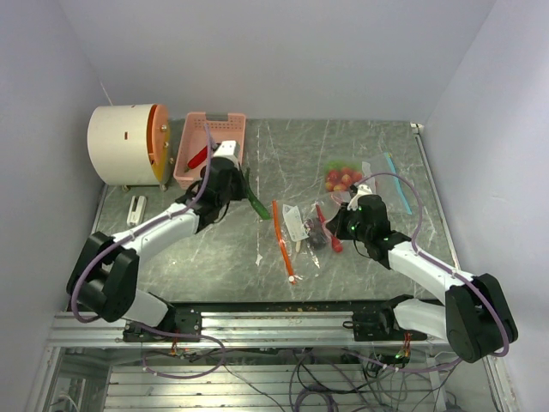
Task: Open the zip-top bag and remove the fake food
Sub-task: Place the fake vegetable in the bin.
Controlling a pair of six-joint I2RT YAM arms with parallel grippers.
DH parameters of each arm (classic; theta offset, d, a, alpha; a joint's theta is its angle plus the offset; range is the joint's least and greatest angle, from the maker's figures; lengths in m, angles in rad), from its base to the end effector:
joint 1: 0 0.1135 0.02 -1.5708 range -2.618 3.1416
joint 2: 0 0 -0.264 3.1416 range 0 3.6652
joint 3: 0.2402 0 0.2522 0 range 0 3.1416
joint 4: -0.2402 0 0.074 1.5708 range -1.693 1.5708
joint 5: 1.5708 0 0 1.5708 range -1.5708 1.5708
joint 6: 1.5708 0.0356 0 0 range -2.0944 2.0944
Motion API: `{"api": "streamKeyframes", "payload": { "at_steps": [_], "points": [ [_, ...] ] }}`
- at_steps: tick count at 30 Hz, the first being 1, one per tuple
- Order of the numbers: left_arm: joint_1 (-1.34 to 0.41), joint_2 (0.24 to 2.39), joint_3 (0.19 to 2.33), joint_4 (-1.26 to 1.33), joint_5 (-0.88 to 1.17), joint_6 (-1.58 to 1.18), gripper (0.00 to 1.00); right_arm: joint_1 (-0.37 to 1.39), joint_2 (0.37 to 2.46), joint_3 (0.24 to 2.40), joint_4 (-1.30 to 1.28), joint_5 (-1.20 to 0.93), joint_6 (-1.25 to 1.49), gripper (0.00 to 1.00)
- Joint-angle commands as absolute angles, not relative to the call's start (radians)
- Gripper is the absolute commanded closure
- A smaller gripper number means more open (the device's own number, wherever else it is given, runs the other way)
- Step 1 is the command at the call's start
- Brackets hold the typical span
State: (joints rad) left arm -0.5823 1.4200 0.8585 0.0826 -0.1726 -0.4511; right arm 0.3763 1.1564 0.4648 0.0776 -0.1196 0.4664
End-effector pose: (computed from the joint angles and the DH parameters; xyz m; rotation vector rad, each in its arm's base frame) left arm 0.2676 -0.1689 0.2446 0.0272 2.0744 -0.4660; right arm 0.2124 0.0885 0.1821 0.0315 2.2450 0.5986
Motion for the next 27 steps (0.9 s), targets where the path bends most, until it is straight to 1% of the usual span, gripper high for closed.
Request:
{"api": "streamKeyframes", "payload": {
  "at_steps": [1, 10, 19, 21, 22, 23, 24, 25, 26, 27],
  "points": [
    [-0.488, 1.482, 0.962, 0.054, -0.135, -0.403, 0.8, 0.37, 1.17, 0.47, 0.086, -0.113, 0.441, 1.0],
    [-0.258, 1.612, 1.154, 0.059, -0.084, -0.46, 0.79, 0.367, 1.183, 0.486, 0.07, -0.096, 0.42, 1.0],
    [-0.167, 1.779, 1.33, 0.023, -0.089, -0.47, 0.77, 0.356, 1.225, 0.494, 0.078, -0.096, 0.411, 1.0],
    [-0.166, 1.801, 1.351, 0.018, -0.09, -0.465, 0.74, 0.354, 1.226, 0.497, 0.074, -0.094, 0.408, 1.0],
    [-0.166, 1.808, 1.358, 0.016, -0.094, -0.465, 0.71, 0.355, 1.225, 0.497, 0.071, -0.091, 0.406, 1.0],
    [-0.166, 1.812, 1.361, 0.017, -0.096, -0.467, 0.67, 0.353, 1.226, 0.497, 0.071, -0.089, 0.406, 1.0],
    [-0.166, 1.812, 1.358, 0.02, -0.101, -0.468, 0.58, 0.353, 1.226, 0.498, 0.071, -0.09, 0.406, 1.0],
    [-0.166, 1.81, 1.353, 0.026, -0.101, -0.466, 0.55, 0.352, 1.227, 0.498, 0.068, -0.091, 0.405, 1.0],
    [-0.166, 1.804, 1.346, 0.033, -0.096, -0.465, 0.48, 0.351, 1.227, 0.497, 0.067, -0.092, 0.405, 1.0],
    [-0.166, 1.794, 1.334, 0.04, -0.095, -0.464, 0.37, 0.351, 1.226, 0.497, 0.066, -0.092, 0.405, 1.0]
  ]
}}
